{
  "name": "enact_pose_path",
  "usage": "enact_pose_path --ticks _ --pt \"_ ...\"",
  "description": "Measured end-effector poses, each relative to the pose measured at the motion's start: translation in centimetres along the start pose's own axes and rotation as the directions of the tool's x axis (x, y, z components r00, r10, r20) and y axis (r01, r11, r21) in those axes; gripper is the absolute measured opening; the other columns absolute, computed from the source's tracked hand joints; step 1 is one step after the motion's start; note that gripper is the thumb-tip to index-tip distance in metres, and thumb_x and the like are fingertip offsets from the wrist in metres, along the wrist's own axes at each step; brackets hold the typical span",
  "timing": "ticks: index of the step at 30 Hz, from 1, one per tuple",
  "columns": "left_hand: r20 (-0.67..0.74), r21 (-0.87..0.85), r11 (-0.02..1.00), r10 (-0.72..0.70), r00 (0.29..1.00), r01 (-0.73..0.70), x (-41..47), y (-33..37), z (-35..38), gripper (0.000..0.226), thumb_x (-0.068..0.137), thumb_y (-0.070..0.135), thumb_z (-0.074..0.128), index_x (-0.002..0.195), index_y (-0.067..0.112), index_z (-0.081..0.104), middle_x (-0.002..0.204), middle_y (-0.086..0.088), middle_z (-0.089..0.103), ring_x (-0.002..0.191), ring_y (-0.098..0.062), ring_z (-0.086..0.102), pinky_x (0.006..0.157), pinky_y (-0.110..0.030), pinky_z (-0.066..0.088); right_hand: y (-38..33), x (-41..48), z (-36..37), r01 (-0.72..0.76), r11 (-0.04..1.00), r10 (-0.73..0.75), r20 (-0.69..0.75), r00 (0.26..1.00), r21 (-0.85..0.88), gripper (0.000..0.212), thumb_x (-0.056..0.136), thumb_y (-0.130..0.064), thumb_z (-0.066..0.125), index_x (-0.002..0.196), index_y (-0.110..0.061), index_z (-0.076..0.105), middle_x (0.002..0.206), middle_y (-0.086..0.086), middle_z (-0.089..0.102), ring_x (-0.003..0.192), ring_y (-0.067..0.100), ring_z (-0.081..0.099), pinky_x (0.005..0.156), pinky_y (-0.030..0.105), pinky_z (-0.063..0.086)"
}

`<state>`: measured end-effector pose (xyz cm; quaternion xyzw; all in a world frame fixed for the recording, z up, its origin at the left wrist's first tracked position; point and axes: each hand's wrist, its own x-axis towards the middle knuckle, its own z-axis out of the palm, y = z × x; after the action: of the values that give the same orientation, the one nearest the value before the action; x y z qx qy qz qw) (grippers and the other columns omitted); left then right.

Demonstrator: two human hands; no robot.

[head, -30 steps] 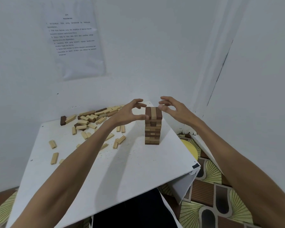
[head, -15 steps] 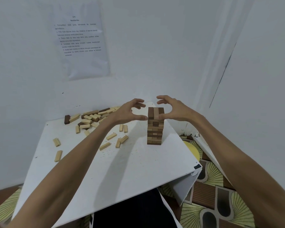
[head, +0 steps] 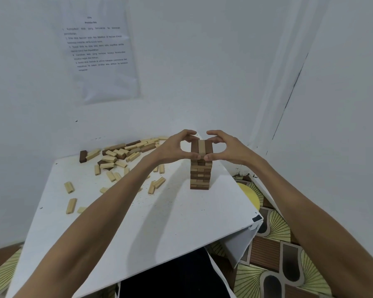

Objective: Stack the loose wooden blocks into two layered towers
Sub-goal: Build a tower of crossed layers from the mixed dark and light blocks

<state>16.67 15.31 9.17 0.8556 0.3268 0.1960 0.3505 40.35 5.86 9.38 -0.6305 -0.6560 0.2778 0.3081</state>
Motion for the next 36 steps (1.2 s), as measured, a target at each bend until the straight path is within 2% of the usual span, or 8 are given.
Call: enact_pose_path --ticks 4,9,12,19,29,36 --pt "-0.017 0.009 1.0 -0.002 1.0 0.002 0.23 -0.07 0.27 0.08 0.079 0.036 0.087 0.146 0.022 0.045 0.128 0.015 0.061 0.12 0.0 0.053 0.089 -0.007 0.032 0.08 0.08 0.14 0.004 1.0 -0.004 -0.017 1.0 0.013 0.093 0.07 -0.048 0.092 0.149 -0.038 0.043 0.135 -0.014 0.063 0.132 0.007 0.051 0.109 0.033 0.036" --pt "-0.027 -0.018 0.999 -0.031 0.999 0.03 0.43 -0.42 0.29 0.081 0.077 0.033 0.089 0.145 0.023 0.046 0.121 0.02 0.061 0.111 0.019 0.049 0.088 -0.007 0.034 0.21 0.09 0.26 0.004 1.0 -0.004 -0.017 1.0 0.029 0.091 0.07 -0.048 0.092 0.147 -0.038 0.045 0.133 -0.015 0.064 0.128 0.008 0.054 0.103 0.029 0.038" --pt "-0.032 -0.028 0.999 -0.039 0.999 0.038 0.58 -0.7 0.46 0.081 0.077 0.033 0.089 0.145 0.024 0.046 0.12 0.025 0.061 0.109 0.023 0.048 0.091 -0.01 0.034 0.29 0.13 0.25 0.006 1.0 -0.006 -0.013 1.0 0.024 0.091 0.07 -0.05 0.092 0.147 -0.039 0.045 0.134 -0.015 0.063 0.129 0.008 0.053 0.104 0.03 0.038" --pt "-0.03 -0.028 0.999 -0.033 0.999 0.032 0.7 -0.67 0.5 0.082 0.076 0.036 0.089 0.145 0.025 0.046 0.121 0.025 0.06 0.116 0.014 0.049 0.092 -0.015 0.036 0.47 0.12 0.32 0.009 1.0 -0.008 -0.024 1.0 0.022 0.091 0.07 -0.05 0.092 0.147 -0.037 0.046 0.135 -0.013 0.063 0.129 0.009 0.054 0.106 0.031 0.04" --pt "-0.029 -0.035 0.999 -0.028 0.999 0.027 0.61 -0.64 0.48 0.082 0.077 0.035 0.089 0.146 0.024 0.046 0.123 0.021 0.061 0.119 0.011 0.049 0.09 -0.01 0.034 0.59 -0.06 0.35 0.007 1.0 -0.006 -0.037 0.999 0.024 0.089 0.071 -0.051 0.091 0.147 -0.038 0.047 0.133 -0.015 0.064 0.125 0.007 0.056 0.099 0.026 0.039" --pt "-0.016 -0.034 0.999 -0.037 0.999 0.037 0.42 -0.43 0.43 0.085 0.077 0.034 0.089 0.147 0.024 0.044 0.124 0.022 0.06 0.116 0.016 0.048 0.09 -0.011 0.035 0.43 -0.29 0.43 0.0 1.0 0.001 -0.03 1.0 0.026 0.095 0.07 -0.052 0.091 0.15 -0.036 0.042 0.136 -0.016 0.062 0.127 0.007 0.055 0.1 0.026 0.038"
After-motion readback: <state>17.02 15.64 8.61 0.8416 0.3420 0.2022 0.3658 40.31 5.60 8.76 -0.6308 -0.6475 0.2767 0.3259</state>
